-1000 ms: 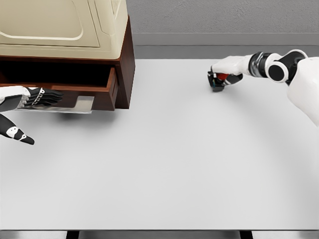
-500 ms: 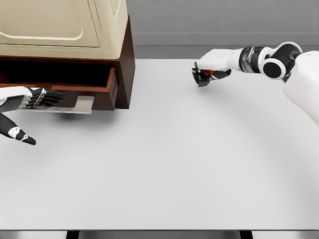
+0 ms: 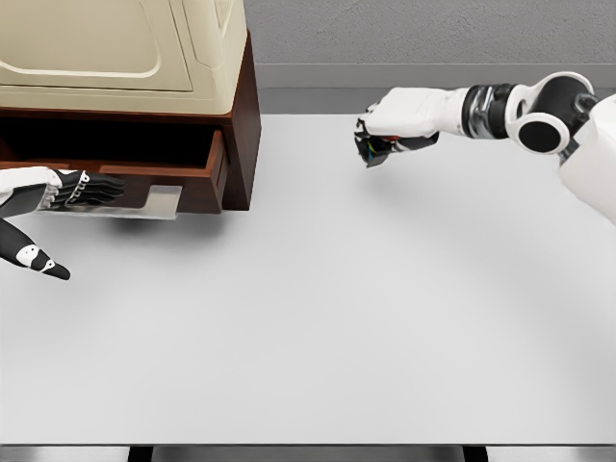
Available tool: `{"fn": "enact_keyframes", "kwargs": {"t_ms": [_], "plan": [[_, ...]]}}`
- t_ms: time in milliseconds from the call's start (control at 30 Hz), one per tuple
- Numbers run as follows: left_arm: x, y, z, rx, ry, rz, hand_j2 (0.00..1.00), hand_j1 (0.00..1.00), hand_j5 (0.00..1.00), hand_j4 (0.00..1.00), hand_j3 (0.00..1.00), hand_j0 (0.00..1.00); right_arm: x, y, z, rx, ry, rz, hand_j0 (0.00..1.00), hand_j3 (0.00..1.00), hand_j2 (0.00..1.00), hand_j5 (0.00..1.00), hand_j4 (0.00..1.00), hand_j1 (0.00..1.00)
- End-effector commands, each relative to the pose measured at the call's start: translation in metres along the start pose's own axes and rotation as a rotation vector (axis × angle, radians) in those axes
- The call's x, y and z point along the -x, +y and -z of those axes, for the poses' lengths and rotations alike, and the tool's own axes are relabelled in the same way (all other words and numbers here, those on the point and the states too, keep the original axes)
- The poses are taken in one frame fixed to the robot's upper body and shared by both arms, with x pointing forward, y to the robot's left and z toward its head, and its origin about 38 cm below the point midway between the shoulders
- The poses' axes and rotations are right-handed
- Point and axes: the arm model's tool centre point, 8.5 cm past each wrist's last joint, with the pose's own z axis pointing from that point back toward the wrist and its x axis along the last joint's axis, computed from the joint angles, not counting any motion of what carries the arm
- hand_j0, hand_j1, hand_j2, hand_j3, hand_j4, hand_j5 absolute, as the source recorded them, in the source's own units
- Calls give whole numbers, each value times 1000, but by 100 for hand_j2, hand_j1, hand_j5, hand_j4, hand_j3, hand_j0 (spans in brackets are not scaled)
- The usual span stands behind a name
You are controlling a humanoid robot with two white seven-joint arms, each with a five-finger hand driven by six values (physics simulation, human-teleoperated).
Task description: Open the cabinet drawer with left arm, and place a switch into the drawer with right arm
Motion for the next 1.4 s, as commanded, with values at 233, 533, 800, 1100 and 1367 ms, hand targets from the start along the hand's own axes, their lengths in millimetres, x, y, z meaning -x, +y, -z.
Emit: {"fn": "enact_keyframes", "kwargs": {"t_ms": [233, 533, 800, 1100, 1367], "plan": [[1, -2, 2, 13, -1, -5, 100, 100, 100, 100, 100, 100, -26, -18, -3, 35, -62, -71, 44, 44, 44, 44, 44, 44], [1, -2, 2, 12, -1, -4, 100, 100, 100, 100, 100, 100, -38, -36, -5, 76, -110, -74, 44, 44, 44, 44, 44, 44], [1, -2, 2, 13, -2, -4, 100, 100, 100, 100, 100, 100, -42, -44, -2, 87, -118, -74, 43, 43, 43, 43, 43, 43], [0, -2, 2, 12, -7, -8, 100, 100, 100, 100, 100, 100, -54, -64, 6, 119, -146, -101, 43, 43, 43, 43, 43, 43], [0, -2, 2, 12, -8, -10, 100, 100, 100, 100, 100, 100, -70, -80, 17, 141, -186, -124, 43, 43, 43, 43, 43, 43]]}}
